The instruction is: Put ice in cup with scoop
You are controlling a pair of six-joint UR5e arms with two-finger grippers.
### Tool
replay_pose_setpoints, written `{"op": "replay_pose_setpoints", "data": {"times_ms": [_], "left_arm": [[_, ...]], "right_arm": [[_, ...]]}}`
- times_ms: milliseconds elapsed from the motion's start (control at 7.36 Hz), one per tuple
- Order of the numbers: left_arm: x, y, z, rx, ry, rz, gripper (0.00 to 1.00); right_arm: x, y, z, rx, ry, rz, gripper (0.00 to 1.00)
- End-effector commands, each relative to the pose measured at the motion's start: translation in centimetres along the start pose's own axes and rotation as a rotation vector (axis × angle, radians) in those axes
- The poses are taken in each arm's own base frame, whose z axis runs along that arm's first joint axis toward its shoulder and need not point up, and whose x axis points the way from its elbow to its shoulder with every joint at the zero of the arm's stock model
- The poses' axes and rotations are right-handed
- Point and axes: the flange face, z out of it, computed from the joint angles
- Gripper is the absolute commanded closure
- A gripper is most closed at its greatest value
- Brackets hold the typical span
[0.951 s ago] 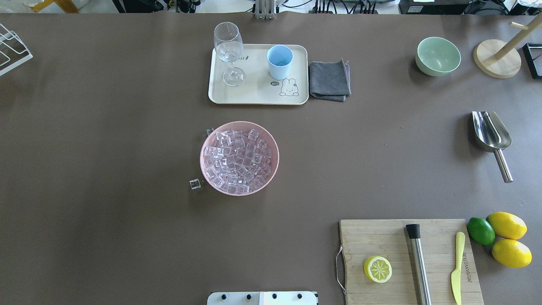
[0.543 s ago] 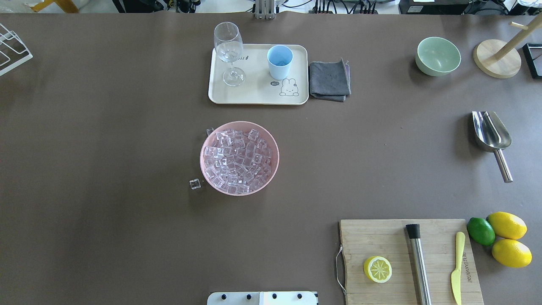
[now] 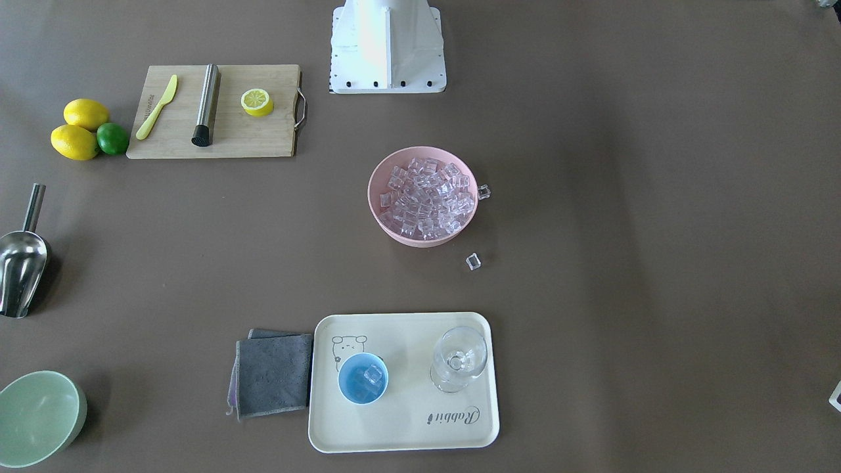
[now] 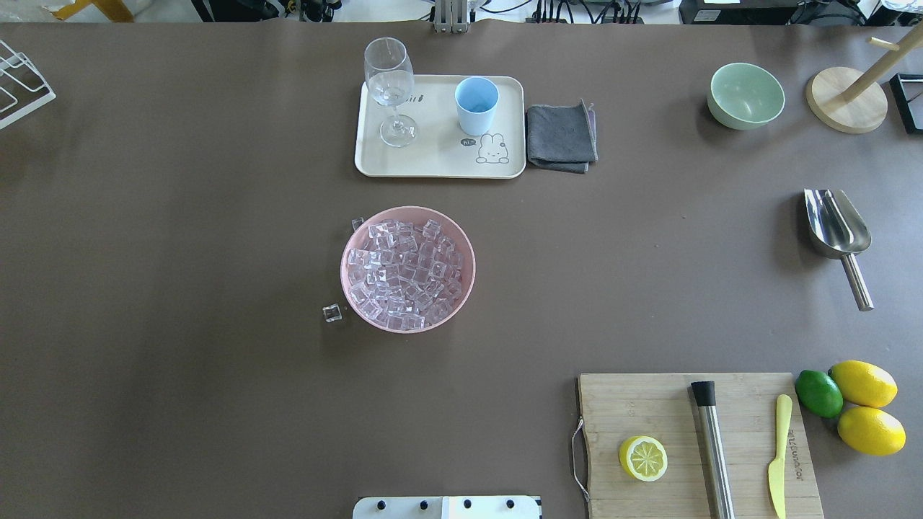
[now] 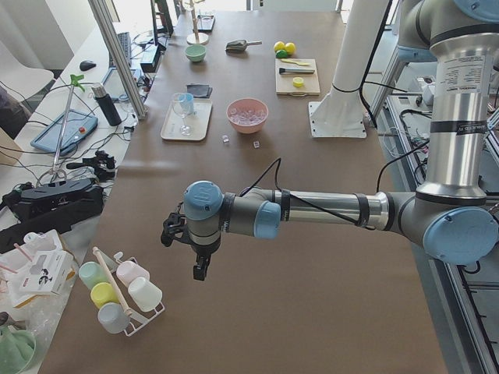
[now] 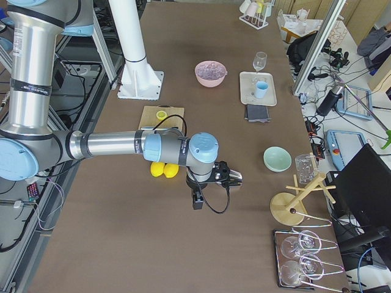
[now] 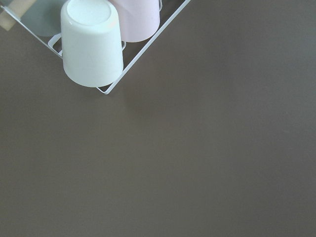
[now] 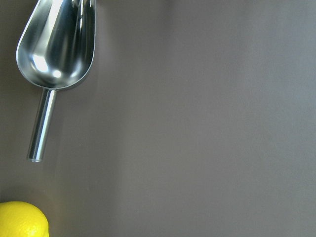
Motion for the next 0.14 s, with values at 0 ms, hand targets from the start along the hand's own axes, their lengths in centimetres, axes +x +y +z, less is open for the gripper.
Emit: {"op": "replay_pose_setpoints", "data": {"times_ms": [0], "left_arm": [[0.09, -0.1, 0.0, 0.001, 0.0, 0.003, 0.0]], "right_arm": [[0.24, -0.05, 0.14, 0.001, 0.01, -0.025, 0.0]]}}
